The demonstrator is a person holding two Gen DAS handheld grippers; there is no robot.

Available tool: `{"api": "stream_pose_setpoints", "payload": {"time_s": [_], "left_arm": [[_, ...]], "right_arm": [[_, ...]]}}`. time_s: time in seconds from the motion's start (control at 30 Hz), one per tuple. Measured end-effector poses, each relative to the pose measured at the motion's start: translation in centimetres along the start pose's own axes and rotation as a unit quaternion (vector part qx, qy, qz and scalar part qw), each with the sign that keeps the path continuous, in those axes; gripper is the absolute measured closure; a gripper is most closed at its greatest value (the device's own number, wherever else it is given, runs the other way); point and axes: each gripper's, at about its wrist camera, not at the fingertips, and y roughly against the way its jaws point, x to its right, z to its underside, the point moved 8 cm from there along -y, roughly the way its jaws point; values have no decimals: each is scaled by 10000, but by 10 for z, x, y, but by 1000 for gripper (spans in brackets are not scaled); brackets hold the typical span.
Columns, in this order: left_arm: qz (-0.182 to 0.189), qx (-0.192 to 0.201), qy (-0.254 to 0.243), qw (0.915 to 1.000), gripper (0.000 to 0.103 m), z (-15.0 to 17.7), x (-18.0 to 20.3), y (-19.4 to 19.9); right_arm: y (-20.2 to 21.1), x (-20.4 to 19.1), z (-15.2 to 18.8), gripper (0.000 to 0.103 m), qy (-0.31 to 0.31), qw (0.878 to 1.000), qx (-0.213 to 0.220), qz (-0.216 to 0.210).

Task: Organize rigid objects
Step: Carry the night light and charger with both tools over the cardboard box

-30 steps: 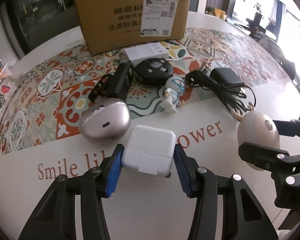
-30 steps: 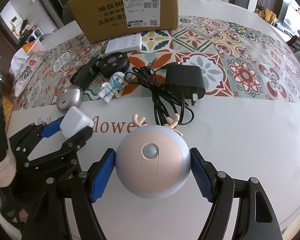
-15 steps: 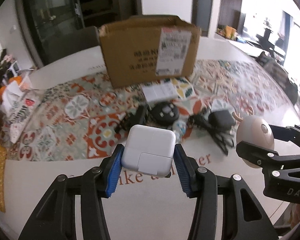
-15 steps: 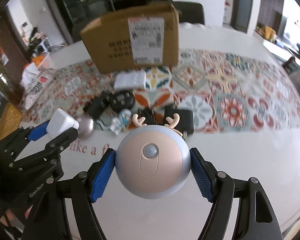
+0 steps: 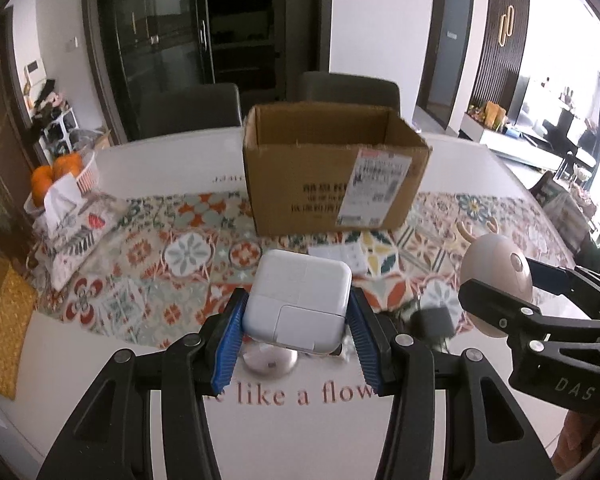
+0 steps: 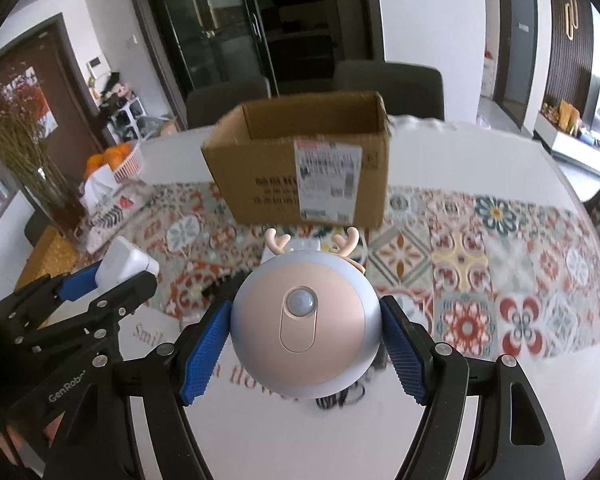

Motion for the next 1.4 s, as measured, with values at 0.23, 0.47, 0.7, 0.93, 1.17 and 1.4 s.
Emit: {"api": "stream_pose_setpoints", "payload": {"time_s": [0.23,0.47,0.7,0.93,1.17,1.4], "left_arm": [[12,154,-107,9998,53,-35,-3,-1],[68,346,-147,9993,53,-78,-6,-9],[2,465,-283,9985,53,-123,-9,-24],[-35,455,-407,9981,53,-165,-11,-43],[71,34,-454,9989,53,-190,-11,-78],[65,-493,-441,9978,53,-195,-12,-115]], "right_arm": [[3,1,-32,29,-2,9996,249,102],[-6,6,-74,29,-82,9992,371,78],[-28,14,-117,29,-111,9993,365,41],[-41,17,-155,29,9,9992,391,104],[-73,24,-182,29,-24,10000,-12,44],[-112,32,-186,29,-173,9981,-586,-98]]}}
